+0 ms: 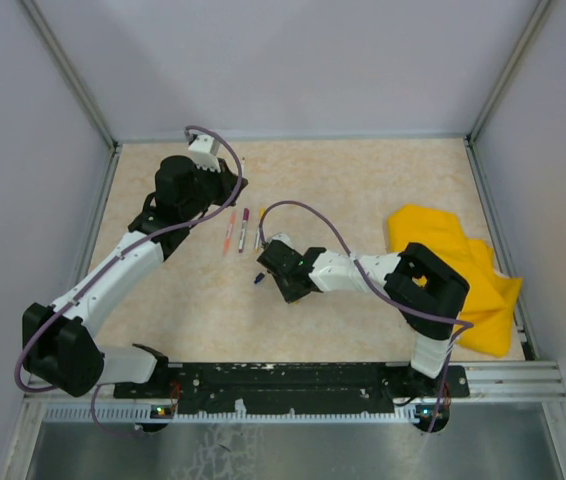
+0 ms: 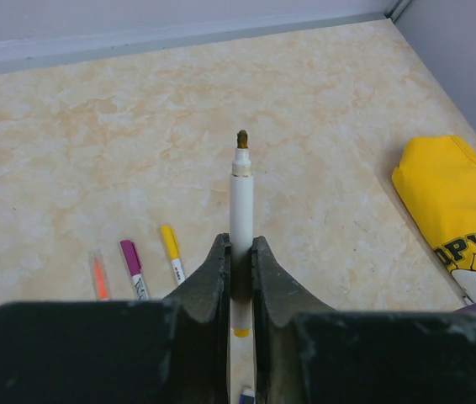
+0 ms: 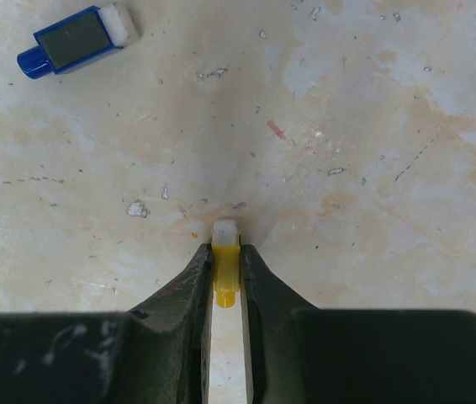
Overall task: Insert the pens into the pen caps
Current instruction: Insert the pen cap onto the pen.
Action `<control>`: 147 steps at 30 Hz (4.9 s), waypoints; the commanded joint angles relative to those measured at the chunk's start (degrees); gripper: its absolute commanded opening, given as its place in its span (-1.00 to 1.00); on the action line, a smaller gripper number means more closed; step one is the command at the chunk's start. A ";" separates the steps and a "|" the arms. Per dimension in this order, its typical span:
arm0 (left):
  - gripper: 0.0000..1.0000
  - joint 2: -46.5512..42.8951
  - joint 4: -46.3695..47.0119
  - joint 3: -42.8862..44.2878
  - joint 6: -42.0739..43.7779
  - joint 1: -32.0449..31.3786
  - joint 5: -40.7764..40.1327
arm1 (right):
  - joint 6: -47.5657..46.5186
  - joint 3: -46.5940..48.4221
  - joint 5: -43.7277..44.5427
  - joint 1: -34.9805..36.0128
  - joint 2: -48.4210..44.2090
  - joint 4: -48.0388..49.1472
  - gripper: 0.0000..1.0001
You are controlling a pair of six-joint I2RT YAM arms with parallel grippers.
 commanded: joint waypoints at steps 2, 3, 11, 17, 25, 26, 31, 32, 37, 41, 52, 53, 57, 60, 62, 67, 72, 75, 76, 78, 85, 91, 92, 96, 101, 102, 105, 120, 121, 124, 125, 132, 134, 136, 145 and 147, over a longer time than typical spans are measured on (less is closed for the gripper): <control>-1.00 -2.46 2.29 -0.69 1.07 0.05 0.13 | -0.60 0.18 1.87 0.28 -1.21 -0.09 -0.83; -1.00 -2.65 2.47 -0.85 1.23 0.03 0.30 | -0.38 -0.15 2.15 0.13 -2.14 0.16 -0.89; -1.00 -2.13 4.92 -1.14 2.70 -0.10 9.57 | 2.91 -7.43 -1.88 -5.98 -16.10 8.41 -1.00; -1.00 -1.81 5.93 -1.81 3.89 -4.37 12.19 | 5.52 -16.85 -4.51 -12.65 -29.29 19.88 -0.95; -1.00 -2.06 10.44 -4.59 3.74 -10.34 16.36 | 10.59 -26.84 2.35 -16.92 -45.61 34.24 -1.00; -1.00 -1.81 10.77 -4.64 3.28 -10.56 17.15 | 10.77 -27.95 3.71 -16.95 -47.33 36.27 -1.00; -1.00 -1.14 11.28 -4.37 2.22 -11.25 19.98 | 12.27 -34.34 8.50 -16.95 -55.04 49.21 -1.00; -1.00 -1.19 11.47 -4.43 2.21 -11.49 20.34 | 12.54 -35.31 9.29 -16.95 -56.15 51.48 -1.00; -1.00 -1.27 11.47 -4.67 3.78 -14.63 20.87 | 12.96 -37.07 11.53 -16.94 -58.82 60.29 -1.00; -1.00 -1.79 12.51 -5.67 4.06 -17.07 21.12 | 12.61 -37.77 11.26 -16.96 -59.21 66.74 -1.00; -1.00 -1.33 14.63 -6.38 2.74 -18.31 24.21 | 11.47 -38.97 4.15 -16.95 -53.57 88.53 -1.00; -1.00 -1.44 14.75 -6.47 2.69 -18.33 24.36 | 11.77 -38.81 3.38 -16.90 -52.81 89.81 -1.00; -1.00 -1.59 14.87 -6.50 2.90 -18.40 24.57 | 12.60 -38.71 0.79 -16.95 -49.87 94.96 -1.00; -1.00 -1.60 15.04 -6.58 2.99 -18.41 25.02 | 13.14 -38.29 0.14 -16.91 -48.15 96.62 -1.00; -1.00 -1.59 15.05 -6.59 3.08 -18.42 25.10 | 13.22 -37.96 -0.36 -16.95 -47.54 96.93 -1.00; -1.00 -1.30 15.21 -6.56 3.02 -18.43 25.38 | 13.16 -37.53 -1.16 -16.95 -46.93 96.21 -1.00; -1.00 -1.24 15.46 -6.72 2.92 -18.43 25.54 | 13.03 -37.92 -2.13 -16.95 -46.67 95.15 -1.00; -1.00 -1.27 15.57 -6.72 2.91 -18.42 25.62 | 13.07 -38.51 -2.18 -17.00 -46.48 95.32 -1.00; -1.00 -1.34 15.57 -6.76 2.91 -18.42 25.64 | 13.10 -38.63 -2.25 -16.96 -46.39 95.48 -1.00; -1.00 -1.40 15.66 -6.85 2.91 -18.43 25.58 | 13.25 -38.85 -2.47 -16.93 -46.17 95.54 -1.00; -1.00 -1.52 15.90 -7.02 2.91 -18.40 25.56 | 13.59 -39.18 -3.57 -16.95 -45.29 95.36 -1.00; -1.00 -1.78 15.93 -7.20 2.89 -18.43 25.33 | 14.00 -39.79 -4.10 -16.94 -45.15 95.79 -1.00; -1.00 -1.81 15.99 -7.20 2.93 -18.43 25.31 | 14.05 -39.88 -4.18 -16.95 -45.17 95.72 -1.00; -1.00 -1.94 16.10 -7.39 2.91 -18.42 25.11 | 14.01 -40.08 -4.35 -16.95 -45.32 95.48 -1.00; -1.00 -2.18 16.36 -7.55 2.90 -18.43 24.75 | 13.99 -40.32 -4.35 -16.95 -45.42 95.12 -1.00; -1.00 -2.17 16.41 -7.60 2.91 -18.43 24.77 | 13.99 -40.33 -4.41 -16.95 -45.39 95.09 -1.00; -1.00 -2.11 16.52 -7.64 2.73 -18.43 24.85 | 13.99 -40.38 -4.58 -16.95 -45.33 94.93 -1.00; -1.00 -2.22 16.82 -7.90 2.70 -18.41 24.27 | 14.09 -41.22 -5.66 -16.95 -45.41 94.35 -1.00; -1.00 -2.20 16.87 -7.90 2.73 -18.42 24.30 | 14.08 -41.28 -5.64 -16.95 -45.48 94.39 -1.00; -1.00 -2.16 16.89 -7.90 2.73 -18.43 24.22 | 13.95 -41.55 -5.65 -16.96 -45.74 94.23 -1.00; -1.00 -2.16 16.94 -7.90 2.79 -18.43 24.22 | 13.84 -41.67 -5.57 -16.88 -45.87 94.07 -1.00; -1.00 -2.35 16.98 -8.04 2.83 -18.42 24.06 | 13.72 -42.27 -5.49 -16.95 -46.29 93.70 -1.00; -1.00 -2.42 17.02 -7.99 2.93 -18.42 23.92 | 13.66 -42.35 -5.65 -16.94 -46.29 93.56 -1.00; -1.00 -2.42 16.98 -7.99 2.91 -18.42 23.85 | 13.64 -42.46 -5.82 -16.96 -46.29 93.39 -1.00; -1.00 -2.26 16.99 -8.06 2.83 -18.42 23.98 | 13.64 -42.57 -6.18 -16.95 -47.06 92.66 -1.00; -1.00 -2.30 17.05 -8.04 2.86 -18.43 23.99 | 13.66 -42.52 -6.17 -16.95 -47.40 92.39 -1.00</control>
